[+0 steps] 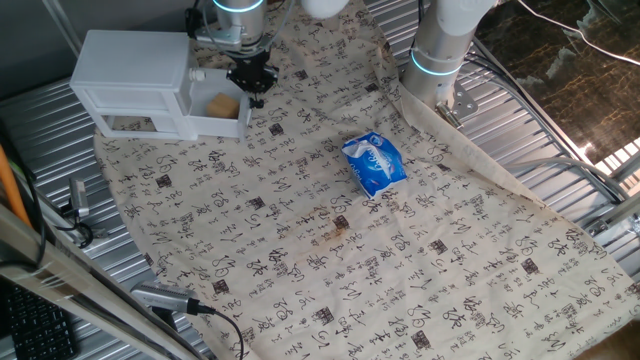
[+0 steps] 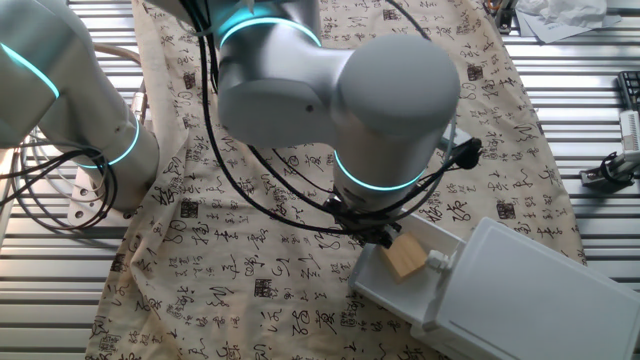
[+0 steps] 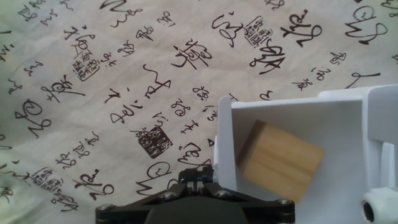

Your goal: Put things in the drawer

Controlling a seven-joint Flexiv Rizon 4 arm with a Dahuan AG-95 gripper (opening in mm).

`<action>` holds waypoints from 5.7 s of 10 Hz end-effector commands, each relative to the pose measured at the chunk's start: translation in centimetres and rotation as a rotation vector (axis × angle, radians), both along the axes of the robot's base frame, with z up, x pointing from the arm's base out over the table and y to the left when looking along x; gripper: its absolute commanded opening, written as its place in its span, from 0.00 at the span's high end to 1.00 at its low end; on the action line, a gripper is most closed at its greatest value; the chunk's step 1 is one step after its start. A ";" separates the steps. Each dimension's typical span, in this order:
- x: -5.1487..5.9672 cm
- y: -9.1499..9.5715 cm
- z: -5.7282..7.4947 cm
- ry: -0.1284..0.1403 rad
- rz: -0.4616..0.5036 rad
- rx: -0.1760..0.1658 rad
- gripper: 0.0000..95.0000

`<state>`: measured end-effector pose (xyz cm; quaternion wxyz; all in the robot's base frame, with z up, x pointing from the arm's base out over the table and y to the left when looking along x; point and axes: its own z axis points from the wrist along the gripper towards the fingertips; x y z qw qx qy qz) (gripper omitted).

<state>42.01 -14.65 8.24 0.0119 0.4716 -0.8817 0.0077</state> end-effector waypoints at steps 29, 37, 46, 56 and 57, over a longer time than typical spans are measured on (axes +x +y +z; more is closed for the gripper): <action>0.3 -0.2 0.2 -0.070 -0.010 0.037 1.00; 0.3 -0.2 0.3 -0.049 -0.017 0.030 1.00; 0.4 -0.2 -0.1 -0.047 -0.017 0.029 1.00; 0.7 -0.3 -1.4 -0.050 -0.013 0.033 1.00; 1.0 -0.2 -1.4 -0.048 -0.015 0.032 1.00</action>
